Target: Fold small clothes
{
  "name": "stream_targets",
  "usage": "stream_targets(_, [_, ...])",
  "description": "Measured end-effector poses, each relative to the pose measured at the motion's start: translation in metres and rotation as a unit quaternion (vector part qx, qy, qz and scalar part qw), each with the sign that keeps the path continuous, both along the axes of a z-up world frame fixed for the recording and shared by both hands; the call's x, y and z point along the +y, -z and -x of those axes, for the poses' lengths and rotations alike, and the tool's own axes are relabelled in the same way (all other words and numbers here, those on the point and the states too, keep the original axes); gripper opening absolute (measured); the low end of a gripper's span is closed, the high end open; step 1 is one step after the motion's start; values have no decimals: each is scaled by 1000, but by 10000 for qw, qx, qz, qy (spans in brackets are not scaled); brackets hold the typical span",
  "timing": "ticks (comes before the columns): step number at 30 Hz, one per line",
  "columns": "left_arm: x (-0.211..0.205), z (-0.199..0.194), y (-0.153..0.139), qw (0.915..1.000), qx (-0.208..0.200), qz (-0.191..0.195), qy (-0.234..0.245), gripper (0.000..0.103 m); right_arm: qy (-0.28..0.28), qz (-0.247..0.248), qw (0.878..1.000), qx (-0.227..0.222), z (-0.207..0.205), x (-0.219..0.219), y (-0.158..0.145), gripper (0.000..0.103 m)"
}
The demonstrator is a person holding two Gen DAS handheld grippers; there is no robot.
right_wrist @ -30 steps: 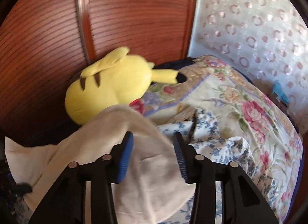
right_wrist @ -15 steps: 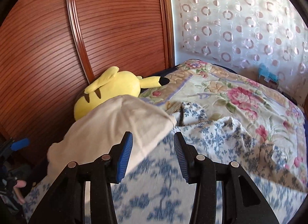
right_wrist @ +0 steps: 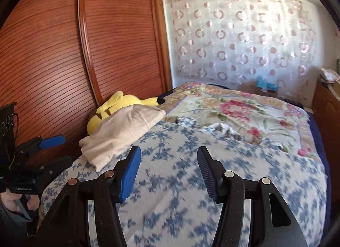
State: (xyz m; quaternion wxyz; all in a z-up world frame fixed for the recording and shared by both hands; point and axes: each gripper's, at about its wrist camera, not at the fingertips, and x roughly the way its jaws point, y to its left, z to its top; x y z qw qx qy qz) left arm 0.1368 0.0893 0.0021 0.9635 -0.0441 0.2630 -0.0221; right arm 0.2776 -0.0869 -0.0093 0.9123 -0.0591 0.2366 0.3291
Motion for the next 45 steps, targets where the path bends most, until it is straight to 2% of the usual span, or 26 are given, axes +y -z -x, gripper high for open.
stream_targets(6, [-49, 15, -17, 9994, -111, -160, 291, 83, 531, -87, 9982, -265, 67, -49, -13, 71])
stream_targets(12, [-85, 31, -34, 9986, -219, -223, 433, 83, 1011, -54, 9937, -485, 116, -74, -24, 72])
stream_targets(18, [-99, 43, -54, 9982, -390, -33, 447, 83, 1273, -248, 9899, -581, 153, -93, -28, 72])
stream_targets(23, [-102, 47, -66, 9981, -509, -121, 335, 83, 1436, -314, 9869, -659, 169, -89, -22, 72])
stream_targets(30, [-100, 48, -67, 9979, -549, -80, 328, 83, 1507, -331, 9852, -747, 184, -86, -13, 72])
stream_targets(34, [-104, 50, -67, 9979, -553, -191, 277, 83, 1525, -371, 9850, -713, 185, -87, -10, 72])
stream_targets(45, [-108, 52, -68, 9978, -554, -200, 312, 83, 1650, -354, 9824, -796, 189, -97, -14, 72])
